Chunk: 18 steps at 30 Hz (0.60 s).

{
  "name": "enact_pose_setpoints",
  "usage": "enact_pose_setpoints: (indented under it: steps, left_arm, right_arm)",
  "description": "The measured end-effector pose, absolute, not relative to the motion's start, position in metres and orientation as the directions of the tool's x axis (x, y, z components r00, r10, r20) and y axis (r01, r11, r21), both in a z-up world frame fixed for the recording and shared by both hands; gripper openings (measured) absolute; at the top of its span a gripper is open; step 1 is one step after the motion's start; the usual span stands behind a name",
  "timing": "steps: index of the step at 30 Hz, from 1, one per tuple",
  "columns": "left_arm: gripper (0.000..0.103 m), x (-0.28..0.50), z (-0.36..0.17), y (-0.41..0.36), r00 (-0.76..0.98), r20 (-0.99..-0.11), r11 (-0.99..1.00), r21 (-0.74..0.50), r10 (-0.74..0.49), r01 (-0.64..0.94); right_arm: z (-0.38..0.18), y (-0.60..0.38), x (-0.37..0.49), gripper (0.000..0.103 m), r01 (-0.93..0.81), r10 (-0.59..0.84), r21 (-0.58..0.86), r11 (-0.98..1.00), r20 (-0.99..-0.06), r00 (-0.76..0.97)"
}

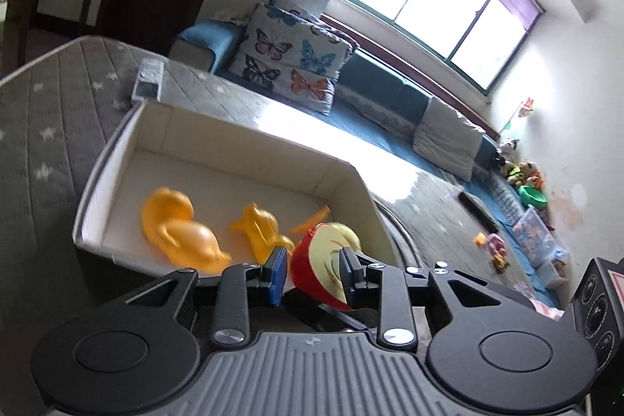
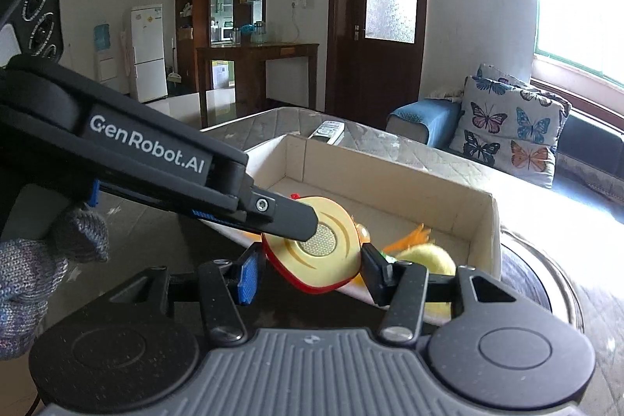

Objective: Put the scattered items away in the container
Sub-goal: 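Carry the fruit half with the right tool into the box and release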

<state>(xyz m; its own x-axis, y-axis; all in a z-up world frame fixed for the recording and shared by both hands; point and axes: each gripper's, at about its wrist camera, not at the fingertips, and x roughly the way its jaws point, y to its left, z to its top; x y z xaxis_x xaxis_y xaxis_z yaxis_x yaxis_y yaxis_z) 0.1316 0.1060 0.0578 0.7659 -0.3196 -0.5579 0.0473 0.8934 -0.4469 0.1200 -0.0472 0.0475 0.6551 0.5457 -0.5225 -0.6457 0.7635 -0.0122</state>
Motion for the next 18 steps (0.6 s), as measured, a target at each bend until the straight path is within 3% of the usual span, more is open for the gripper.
enact_pose_setpoints:
  steps: [18]
  left_arm:
    - [0.031, 0.173, 0.036, 0.126, 0.734, -0.619, 0.904, -0.428, -0.280, -0.016]
  right_arm:
    - [0.028, -0.026, 0.174, 0.053, -0.652, 0.532, 0.032, 0.757, -0.609, 0.588]
